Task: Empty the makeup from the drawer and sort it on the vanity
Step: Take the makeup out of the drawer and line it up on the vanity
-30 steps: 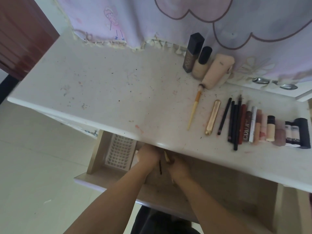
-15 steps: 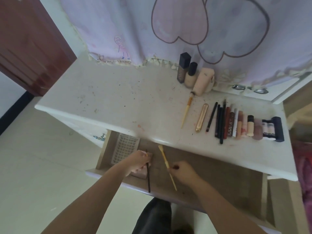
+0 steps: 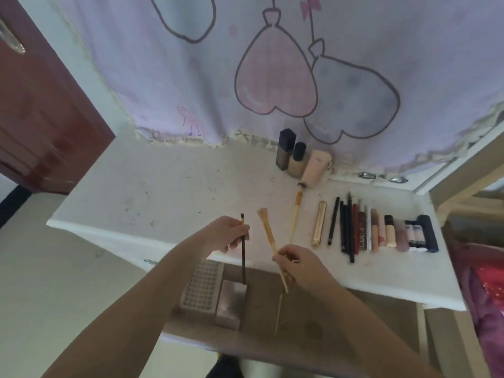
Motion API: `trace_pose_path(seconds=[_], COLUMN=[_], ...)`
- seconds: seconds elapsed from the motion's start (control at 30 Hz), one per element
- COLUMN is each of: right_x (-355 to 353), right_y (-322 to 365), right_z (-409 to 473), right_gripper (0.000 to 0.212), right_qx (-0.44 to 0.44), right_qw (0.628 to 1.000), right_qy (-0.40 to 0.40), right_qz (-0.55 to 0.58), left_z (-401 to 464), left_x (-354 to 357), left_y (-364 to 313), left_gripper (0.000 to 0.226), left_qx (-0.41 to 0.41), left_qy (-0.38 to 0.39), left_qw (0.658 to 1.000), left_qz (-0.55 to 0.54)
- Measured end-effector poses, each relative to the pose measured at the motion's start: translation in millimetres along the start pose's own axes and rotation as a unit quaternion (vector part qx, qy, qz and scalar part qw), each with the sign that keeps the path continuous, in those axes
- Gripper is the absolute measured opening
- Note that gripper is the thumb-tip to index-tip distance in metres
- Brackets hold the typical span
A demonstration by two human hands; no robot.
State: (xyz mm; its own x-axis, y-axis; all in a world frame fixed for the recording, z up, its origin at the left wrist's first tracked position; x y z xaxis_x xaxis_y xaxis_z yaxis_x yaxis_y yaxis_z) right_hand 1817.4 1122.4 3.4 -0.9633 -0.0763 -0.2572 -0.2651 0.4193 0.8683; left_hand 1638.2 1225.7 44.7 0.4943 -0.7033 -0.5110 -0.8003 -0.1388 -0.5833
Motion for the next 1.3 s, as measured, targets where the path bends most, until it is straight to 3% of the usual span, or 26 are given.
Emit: trace_pose_path(seconds=[0.1, 0.2, 0.3, 0.4, 0.53, 0.6, 0.67, 0.77, 0.87, 0.97, 1.13, 1.3], right_x=[-15.6, -20.1, -21.5, -20.2, -23.9, -20.3, -3.6, 34.5, 58.5, 71.0, 90.0, 91.5], right_y=[23.7, 35.5, 33.7, 28.8, 35.4, 32.0, 10.1, -54.1, -113.4, -134.9, -141.2, -138.3], right_z=[42.9, 84.5, 107.6, 109.5, 84.0, 53.9, 18.1, -19.3, -22.3, -10.6, 2.1, 1.6], right_gripper=[0.019, 0.02, 0.017, 0.016, 0.019, 0.017, 0.017, 0.024, 0.023, 0.029, 0.022, 0.025], right_qx=[0.01, 0.071, 0.128, 0.15, 0.114, 0.07, 0.05, 0.157, 0.238, 0.245, 0.266, 0.264], right_qw=[0.991, 0.968, 0.947, 0.942, 0.946, 0.951, 0.964, 0.97, 0.931, 0.921, 0.924, 0.926], right_qy=[-0.119, -0.188, -0.194, -0.198, -0.229, -0.255, -0.23, -0.075, 0.012, -0.029, -0.113, -0.126], right_qz=[-0.061, -0.152, -0.222, -0.224, -0.198, -0.159, -0.124, -0.171, -0.276, -0.303, -0.249, -0.238], left_z=[48.5, 94.4, 126.0, 139.7, 131.7, 109.3, 72.0, 21.0, 23.5, 42.1, 42.3, 30.3], left_x=[-14.2, -11.9, 1.8, 18.9, 21.5, 17.4, 22.7, 57.5, 98.8, 115.8, 136.5, 128.4], left_y=[-29.2, -49.4, -62.3, -65.9, -61.7, -44.6, -8.3, 64.4, 112.5, 126.1, 129.1, 120.8], left_gripper=[0.036, 0.035, 0.032, 0.029, 0.024, 0.02, 0.015, 0.019, 0.03, 0.049, 0.054, 0.046], left_qx=[0.042, 0.055, 0.073, 0.096, 0.077, 0.116, 0.199, 0.255, 0.216, 0.167, 0.096, 0.086], left_qy=[-0.029, -0.045, -0.036, -0.055, -0.056, -0.057, -0.064, -0.006, 0.029, -0.038, -0.038, -0.055], left_qw=[0.998, 0.995, 0.99, 0.983, 0.992, 0.987, 0.975, 0.954, 0.907, 0.88, 0.831, 0.849], left_qz=[0.024, 0.072, 0.115, 0.146, 0.088, 0.093, 0.08, 0.16, 0.36, 0.444, 0.547, 0.518])
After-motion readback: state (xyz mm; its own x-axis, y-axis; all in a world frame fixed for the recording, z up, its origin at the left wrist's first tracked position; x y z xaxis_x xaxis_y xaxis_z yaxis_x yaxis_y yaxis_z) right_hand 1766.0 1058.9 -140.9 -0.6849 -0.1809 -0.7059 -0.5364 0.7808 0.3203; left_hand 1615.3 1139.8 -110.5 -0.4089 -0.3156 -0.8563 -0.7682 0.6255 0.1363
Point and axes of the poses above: each hand's wrist, its own z-axis towards the middle knuckle, its own x-axis out of the palm, y = z × x, the point moved 2 cm from there along z, towards the middle knuckle, and after that the axes turned 12 degrees about z, right-handed, at the moved point
